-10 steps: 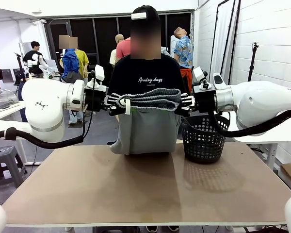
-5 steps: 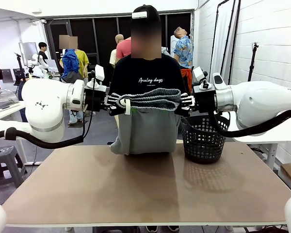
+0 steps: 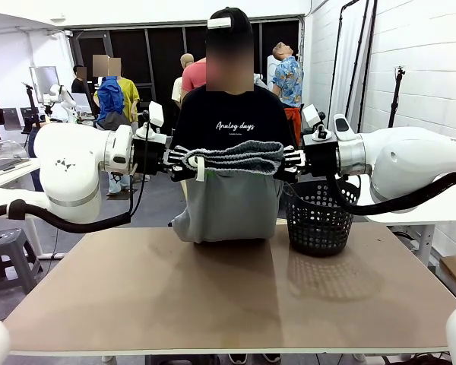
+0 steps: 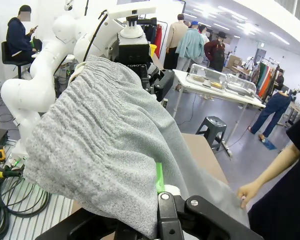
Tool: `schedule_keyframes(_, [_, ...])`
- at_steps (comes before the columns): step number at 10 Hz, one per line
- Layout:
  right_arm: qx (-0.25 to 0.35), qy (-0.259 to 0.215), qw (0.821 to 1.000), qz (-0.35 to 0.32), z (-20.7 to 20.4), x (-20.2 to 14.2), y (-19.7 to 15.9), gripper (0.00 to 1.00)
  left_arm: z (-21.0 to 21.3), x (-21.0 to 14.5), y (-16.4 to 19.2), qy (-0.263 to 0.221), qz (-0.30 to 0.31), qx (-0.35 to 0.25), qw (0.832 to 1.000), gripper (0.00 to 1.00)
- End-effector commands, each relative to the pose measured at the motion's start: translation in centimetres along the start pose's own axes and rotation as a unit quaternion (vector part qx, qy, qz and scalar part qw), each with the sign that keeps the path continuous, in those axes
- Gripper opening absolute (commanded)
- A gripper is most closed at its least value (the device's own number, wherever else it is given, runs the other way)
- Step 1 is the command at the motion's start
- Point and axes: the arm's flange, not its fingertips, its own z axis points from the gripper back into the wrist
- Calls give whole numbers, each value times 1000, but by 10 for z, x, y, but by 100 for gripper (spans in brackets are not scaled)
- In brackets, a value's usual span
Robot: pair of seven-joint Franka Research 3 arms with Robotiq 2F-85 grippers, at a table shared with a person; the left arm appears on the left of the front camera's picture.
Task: Fold the training pants.
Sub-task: Release the ends of the Training pants and then grab the overlapped ends.
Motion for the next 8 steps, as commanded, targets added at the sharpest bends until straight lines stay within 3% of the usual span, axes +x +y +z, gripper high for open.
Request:
schedule_keyframes(1, [2, -1, 1000, 3, 0, 1, 3, 0, -1, 2, -1, 1, 3, 4, 1000, 0])
schedule_keyframes(8, [2, -1, 1000, 3, 0, 1, 3, 0, -1, 2, -1, 1, 3, 4, 1000, 0])
